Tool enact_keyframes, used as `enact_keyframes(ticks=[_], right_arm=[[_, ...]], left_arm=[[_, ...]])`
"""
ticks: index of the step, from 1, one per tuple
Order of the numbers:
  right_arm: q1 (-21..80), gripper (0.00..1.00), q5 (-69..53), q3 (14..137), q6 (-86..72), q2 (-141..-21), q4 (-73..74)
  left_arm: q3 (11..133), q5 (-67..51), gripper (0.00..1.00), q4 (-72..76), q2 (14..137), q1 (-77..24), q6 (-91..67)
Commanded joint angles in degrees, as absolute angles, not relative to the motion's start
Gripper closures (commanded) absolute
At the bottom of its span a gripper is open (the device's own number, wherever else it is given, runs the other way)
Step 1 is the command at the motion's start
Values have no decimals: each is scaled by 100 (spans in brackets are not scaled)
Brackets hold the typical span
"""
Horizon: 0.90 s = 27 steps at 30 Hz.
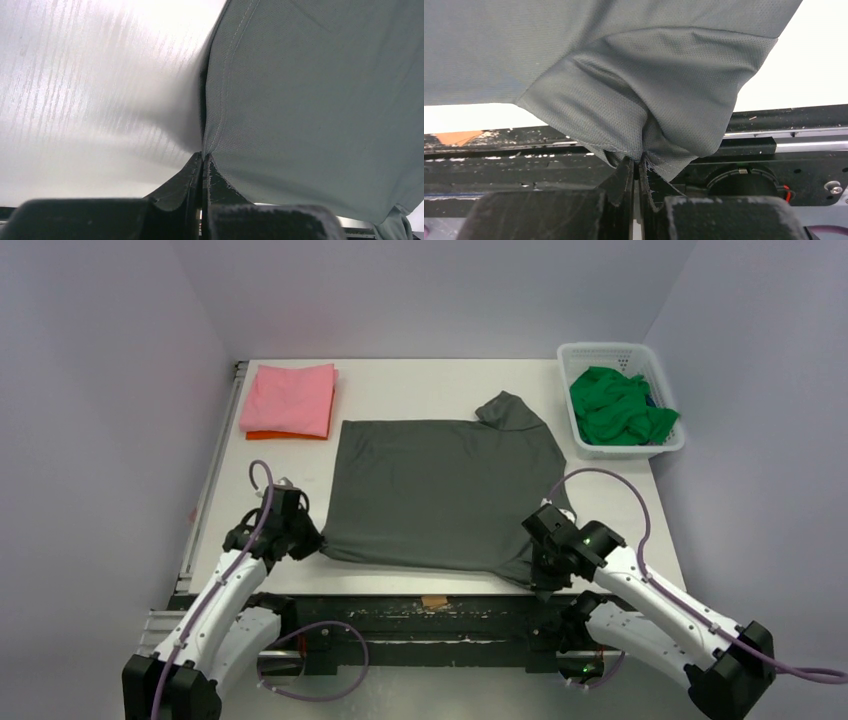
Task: Fold and stack the t-shirts
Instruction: Fold the flattened tshirt in 1/3 of the way
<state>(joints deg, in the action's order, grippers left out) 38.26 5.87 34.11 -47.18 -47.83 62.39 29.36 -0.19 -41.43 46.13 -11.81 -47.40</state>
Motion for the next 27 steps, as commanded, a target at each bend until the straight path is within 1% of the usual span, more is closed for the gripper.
enact_keyframes(ticks=[1, 7, 11, 15, 27], right_arm=[[3849, 100, 915, 4110, -4725, -5002, 6451], [3692, 100, 1642, 5172, -4138, -5973, 6496], [3093, 100, 1593, 5606, -3557, -6559, 6426], [2717, 100, 1999, 6008, -3320, -6969, 6213], [2303, 100, 1863, 7289, -2406, -8588, 5650]], left_arm=[[3231, -138, 100, -3970, 4726, -1213, -4678], [3867, -242, 100, -3568, 5645, -1204, -4516], [4339, -180, 100, -3476, 6295, -1204, -4430], [4808, -28, 100, -3453, 6833, -1195, -4389], [5673, 215, 100, -3481, 7968, -881, -4252]])
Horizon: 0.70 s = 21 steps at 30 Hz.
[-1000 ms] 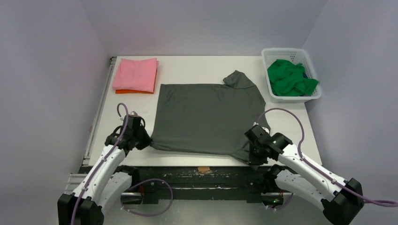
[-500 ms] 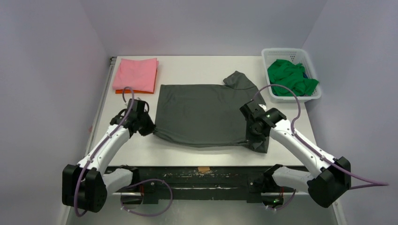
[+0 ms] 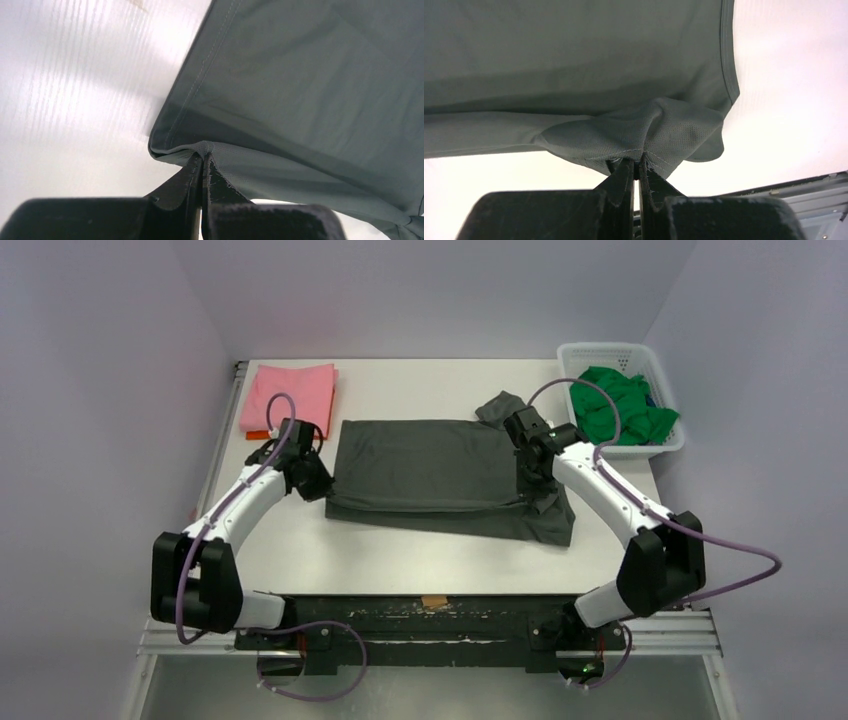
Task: Fold and stack the t-shirts
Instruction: Fold the flattened tshirt in 1/3 of the way
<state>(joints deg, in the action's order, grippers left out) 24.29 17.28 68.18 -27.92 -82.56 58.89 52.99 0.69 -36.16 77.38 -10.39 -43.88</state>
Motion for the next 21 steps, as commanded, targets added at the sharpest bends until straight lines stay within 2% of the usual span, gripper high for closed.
enact_keyframes(ticks=[1, 11, 13, 14, 15, 16, 18, 21], right_arm=[[2267, 100, 1822, 7399, -2352, -8758, 5623], [1672, 98, 1579, 8781, -1889, -10571, 5211], [1610, 97, 1791, 9339, -1814, -11104, 5116], [1606, 91, 2020, 9618, -1787, -11364, 5139], [1608, 76, 2166, 9788, -1761, -11504, 5062], [1601, 67, 2320, 9891, -1712, -11555, 4910], [1598, 57, 2501, 9879, -1610, -11434, 4578], [1598, 39, 2501, 9098, -1646, -10672, 3810]], left_arm=[[5751, 226, 100, -3487, 8066, -848, -4239], [6824, -185, 100, -3239, 9504, -595, -4087], [7178, -168, 90, -3310, 9750, -545, -4034], [7369, -203, 86, -3395, 9830, -511, -3995], [7513, -221, 82, -3459, 9865, -484, -3950], [7605, -170, 75, -3513, 9849, -469, -3932], [7667, -69, 60, -3566, 9699, -469, -3894], [7517, -189, 23, -3547, 9380, -479, -3876]])
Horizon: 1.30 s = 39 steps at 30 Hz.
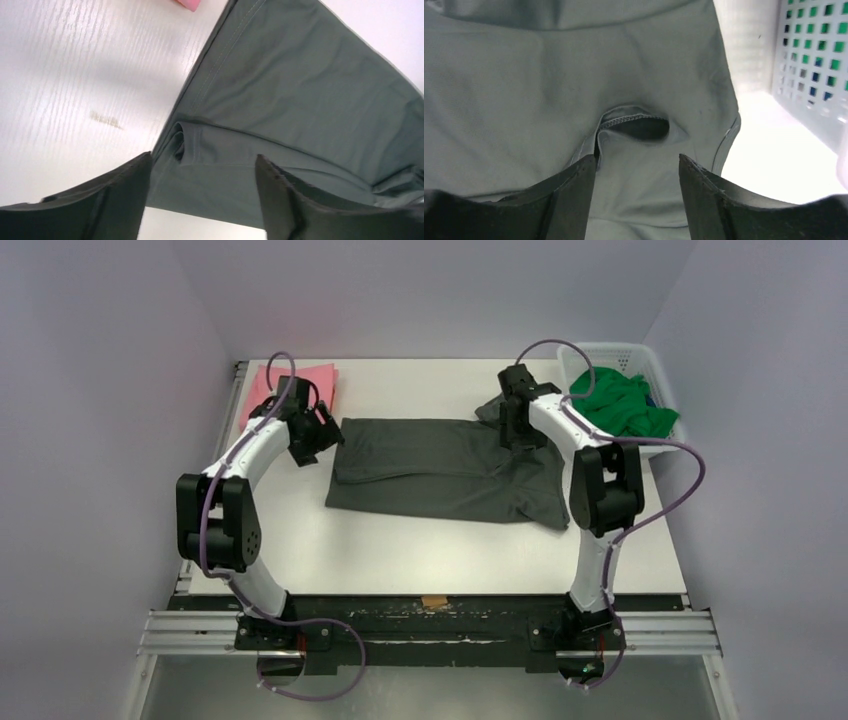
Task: Fold and stack the t-shirts
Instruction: Fold the flattened tshirt in 1/3 of the way
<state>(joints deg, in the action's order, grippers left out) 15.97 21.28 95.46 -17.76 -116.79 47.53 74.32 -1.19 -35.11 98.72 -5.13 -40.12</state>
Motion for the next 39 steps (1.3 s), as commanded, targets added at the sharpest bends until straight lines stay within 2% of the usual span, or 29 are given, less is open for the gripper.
enact_keyframes(ticks=[1, 2, 3, 5, 12, 22, 30, 36, 39], right_arm=[[1594, 33, 2368, 8723, -1712, -10371, 3538], [1597, 30, 2129, 8349, -1780, -10059, 3293], [1599, 24, 1837, 7956, -1841, -9811, 3063], [1599, 21, 1197, 7370, -1907, -9452, 2874], [1599, 19, 506, 6288, -2358, -9436, 2757], [1600, 21, 609, 6478, -2143, -10323, 2223], [1599, 22, 1030, 6497, -2080, -10493, 2356], [1608, 23, 813, 6294, -2248, -10330, 2547], [1617, 24, 471, 5819, -2434, -10081, 2612]], left_arm=[[7397, -304, 9, -3481, 9285, -494, -3902], [7268, -454, 1, -3381, 9192, -525, -3918], [7139, -663, 0, -3281, 9134, -558, -3924], [6958, -1036, 0, -3099, 9103, -679, -3906], [6765, -2307, 0, -2437, 9749, -856, -3907], [7776, -1774, 0, -2922, 11284, -861, -3822], [8429, -1215, 0, -3510, 11515, -853, -3905], [7804, -1426, 0, -3343, 11339, -883, -3886], [7016, -1552, 0, -3227, 11074, -896, -3885]])
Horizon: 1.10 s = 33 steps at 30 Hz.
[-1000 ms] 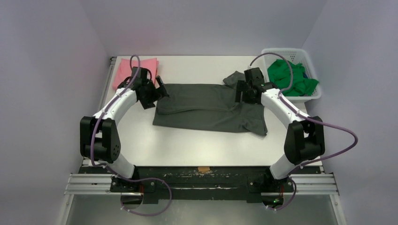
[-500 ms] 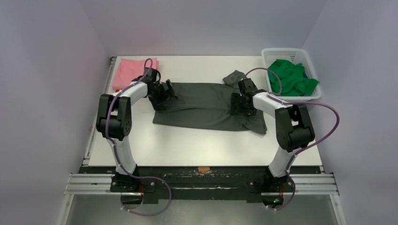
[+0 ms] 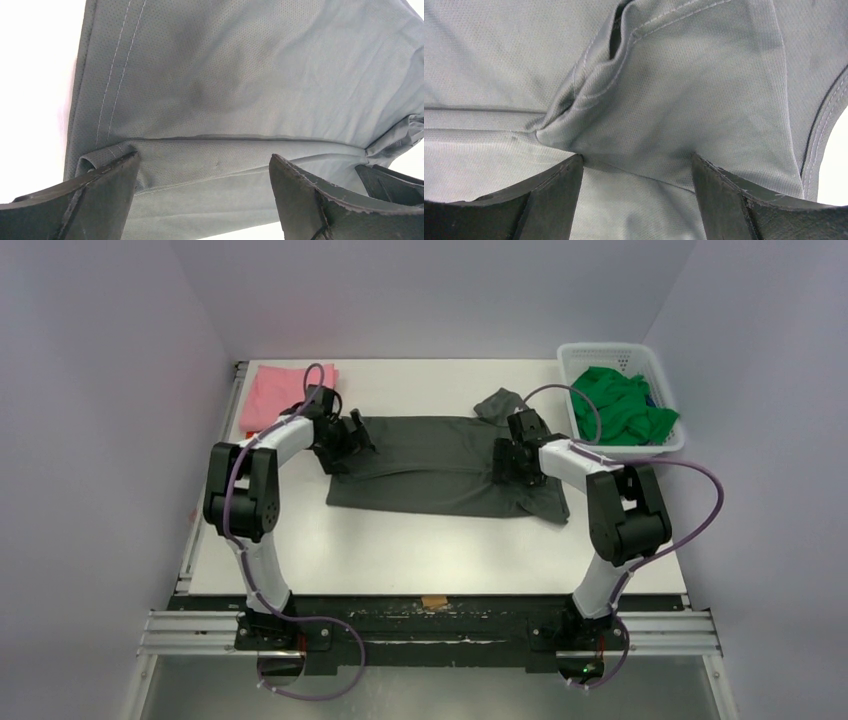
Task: Fold and stack the t-shirts
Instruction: Fold the flattened tshirt in 1/3 of the way
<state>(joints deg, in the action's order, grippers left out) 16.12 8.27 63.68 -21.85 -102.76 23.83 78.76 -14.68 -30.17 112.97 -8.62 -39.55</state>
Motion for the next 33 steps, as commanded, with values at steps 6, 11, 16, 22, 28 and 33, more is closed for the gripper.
enact_keyframes(ticks=[6, 11, 16, 22, 28, 33], right_arm=[[1859, 25, 161, 4721, -2730, -9290, 2812], [2571, 24, 752, 4205, -2944, -8473, 3435], [2807, 24, 752, 3742, -3160, -7549, 3681], [2795, 19, 1315, 3858, -3095, -6971, 3709], [2785, 11, 1468, 4163, -3060, -6340, 3957], [2692, 2, 1480, 4190, -3048, -6027, 3894]], left_arm=[[5153, -1767, 0, -2829, 9851, -1028, -4033], [3841, -1555, 0, -2826, 8417, -1207, -4251], [3454, -1140, 0, -3210, 7461, -1336, -4333], [3849, -619, 0, -3608, 7186, -1336, -4257], [4094, -494, 0, -3713, 6942, -1336, -4236], [4488, -318, 0, -3880, 6764, -1336, -4121]])
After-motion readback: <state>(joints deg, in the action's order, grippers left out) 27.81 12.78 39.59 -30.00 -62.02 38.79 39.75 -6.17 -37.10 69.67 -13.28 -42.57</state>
